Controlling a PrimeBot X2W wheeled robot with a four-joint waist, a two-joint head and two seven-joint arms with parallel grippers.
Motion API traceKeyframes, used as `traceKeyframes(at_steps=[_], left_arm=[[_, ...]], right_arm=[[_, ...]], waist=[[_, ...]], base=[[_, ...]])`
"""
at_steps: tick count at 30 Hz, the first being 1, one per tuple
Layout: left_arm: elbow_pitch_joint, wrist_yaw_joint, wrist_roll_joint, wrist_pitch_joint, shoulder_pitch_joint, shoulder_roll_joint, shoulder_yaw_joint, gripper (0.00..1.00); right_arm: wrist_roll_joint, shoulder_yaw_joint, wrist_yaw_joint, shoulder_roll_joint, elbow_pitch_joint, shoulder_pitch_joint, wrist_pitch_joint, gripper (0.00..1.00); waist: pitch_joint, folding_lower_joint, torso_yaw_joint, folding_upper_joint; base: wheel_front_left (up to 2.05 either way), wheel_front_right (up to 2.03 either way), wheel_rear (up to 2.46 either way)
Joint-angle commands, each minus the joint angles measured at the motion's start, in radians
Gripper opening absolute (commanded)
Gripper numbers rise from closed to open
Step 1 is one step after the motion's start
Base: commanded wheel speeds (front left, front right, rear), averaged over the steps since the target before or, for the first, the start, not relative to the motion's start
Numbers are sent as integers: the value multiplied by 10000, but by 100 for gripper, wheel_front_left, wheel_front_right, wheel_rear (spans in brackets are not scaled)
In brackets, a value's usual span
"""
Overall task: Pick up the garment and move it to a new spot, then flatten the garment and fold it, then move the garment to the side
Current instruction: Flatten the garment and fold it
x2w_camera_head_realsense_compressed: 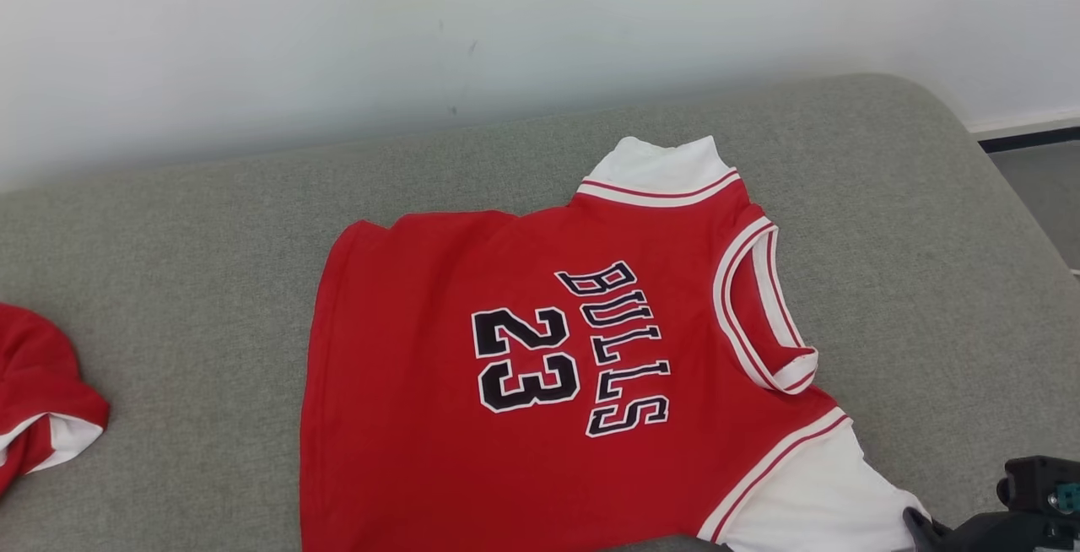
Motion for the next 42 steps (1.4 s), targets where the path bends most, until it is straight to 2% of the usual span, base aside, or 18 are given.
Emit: traceKeyframes(at_steps=[1, 10, 19, 27, 35, 38, 42], left_arm=[[129, -67, 132, -125, -144, 113, -1, 0], [189, -287, -26, -203, -988, 261, -283, 0], [392, -294, 128, 28, -2200, 220, -619, 0], [506, 266, 632, 172, -3302, 17, -922, 0], [-8, 925, 1080, 315, -3973, 34, -1050, 0], [-176, 1230, 1288, 267, -4305, 28, -1028, 0], [-140, 1419, 1474, 149, -4676, -3, -1015, 0]], right_arm=[[67, 34, -27, -21, -55, -199, -251, 0], [330, 365, -27, -12, 174, -1192, -1257, 0], [144, 103, -27, -18, 867, -2427, -2322, 0], [-193, -127, -27, -16, 1809, -3305, -3057, 0], [-331, -378, -27, -16, 2516, -3965, -3721, 0], [-462, -91, -27, -13, 2855, -4270, -3639, 0], [-595, 171, -27, -19, 3139, -4595, -3638, 0]], waist=[[44, 0, -7, 0], [202, 0, 190, 0], [454, 0, 438, 0], [731, 0, 630, 0], [1100, 0, 695, 0], [1343, 0, 689, 0], [1589, 0, 669, 0]], base=[[0, 0, 0], [0, 0, 0], [0, 0, 0], [0, 0, 0], [0, 0, 0], [0, 0, 0], [0, 0, 0]])
